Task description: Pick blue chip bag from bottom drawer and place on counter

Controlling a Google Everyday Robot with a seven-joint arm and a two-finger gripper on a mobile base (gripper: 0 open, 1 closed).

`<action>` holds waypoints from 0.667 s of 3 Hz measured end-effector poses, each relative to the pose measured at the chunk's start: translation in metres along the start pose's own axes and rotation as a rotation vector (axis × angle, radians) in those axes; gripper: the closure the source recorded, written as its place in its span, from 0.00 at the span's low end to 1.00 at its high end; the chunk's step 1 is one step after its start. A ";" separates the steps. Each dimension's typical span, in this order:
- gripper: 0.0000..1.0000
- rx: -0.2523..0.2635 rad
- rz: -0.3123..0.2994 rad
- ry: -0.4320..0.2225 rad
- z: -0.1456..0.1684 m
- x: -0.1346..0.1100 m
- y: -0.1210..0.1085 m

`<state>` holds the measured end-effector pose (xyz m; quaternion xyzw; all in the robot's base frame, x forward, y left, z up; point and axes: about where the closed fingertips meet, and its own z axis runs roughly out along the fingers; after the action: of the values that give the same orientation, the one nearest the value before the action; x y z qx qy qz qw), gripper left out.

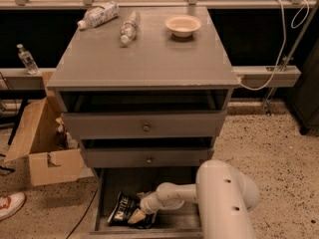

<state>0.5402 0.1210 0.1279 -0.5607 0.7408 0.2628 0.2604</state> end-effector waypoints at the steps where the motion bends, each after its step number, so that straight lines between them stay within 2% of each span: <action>1: 0.45 -0.019 -0.013 0.032 0.010 0.007 0.006; 2: 0.70 -0.019 -0.013 0.031 0.010 0.007 0.006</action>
Offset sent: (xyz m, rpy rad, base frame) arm -0.0083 -0.0172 0.0136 0.0034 -0.0423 0.0308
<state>0.5333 0.1243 0.1170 -0.5719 0.7387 0.2593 0.2451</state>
